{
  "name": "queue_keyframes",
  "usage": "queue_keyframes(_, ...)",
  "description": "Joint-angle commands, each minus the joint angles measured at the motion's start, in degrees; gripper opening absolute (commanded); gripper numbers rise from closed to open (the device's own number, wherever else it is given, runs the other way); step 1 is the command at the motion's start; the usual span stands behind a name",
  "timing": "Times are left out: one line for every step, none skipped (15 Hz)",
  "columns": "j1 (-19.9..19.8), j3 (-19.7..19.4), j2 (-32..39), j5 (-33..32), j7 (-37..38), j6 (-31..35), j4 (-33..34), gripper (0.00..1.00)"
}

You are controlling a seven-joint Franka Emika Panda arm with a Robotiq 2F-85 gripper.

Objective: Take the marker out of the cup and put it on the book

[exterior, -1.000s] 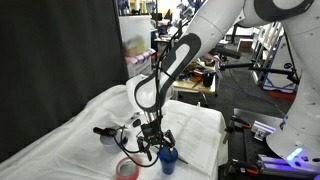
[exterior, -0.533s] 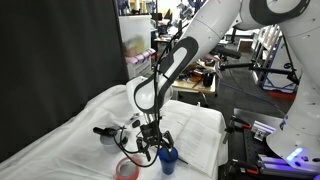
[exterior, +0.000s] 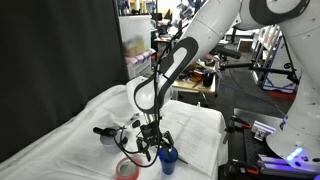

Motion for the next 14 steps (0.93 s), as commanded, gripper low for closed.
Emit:
queue_keyframes(0.51,-0.62,-0.12,-0.06,0.38,-0.25,0.24,1.0)
queue_keyframes(0.51,-0.65,-0.16,-0.1,0.41,-0.27,0.22,0.87)
queue_keyframes(0.46,-0.65,-0.19,-0.01,0.45,-0.27,0.19,0.74)
queue_keyframes(0.47,-0.69,-0.23,0.0,0.55,-0.24,0.17,0.66)
queue_keyframes(0.47,-0.72,-0.25,0.01,0.63,-0.26,0.17,0.59)
queue_keyframes(0.45,-0.72,-0.26,0.04,0.68,-0.26,0.19,0.53)
queue_keyframes(0.46,-0.73,-0.24,0.01,0.7,-0.32,0.27,0.47)
queue_keyframes(0.46,-0.75,-0.23,0.0,0.72,-0.34,0.32,0.38)
queue_keyframes(0.46,-0.72,-0.21,0.0,0.69,-0.43,0.39,0.33)
queue_keyframes(0.44,-0.66,-0.18,0.04,0.62,-0.48,0.43,0.24)
queue_keyframes(0.45,-0.6,-0.15,0.09,0.59,-0.49,0.5,0.17)
queue_keyframes(0.43,-0.49,-0.11,0.17,0.49,-0.56,0.59,0.1)
queue_keyframes(0.45,-0.43,-0.08,0.21,0.44,-0.57,0.64,0.04)
queue_keyframes(0.47,-0.34,-0.03,0.28,0.37,-0.64,0.73,0.01)
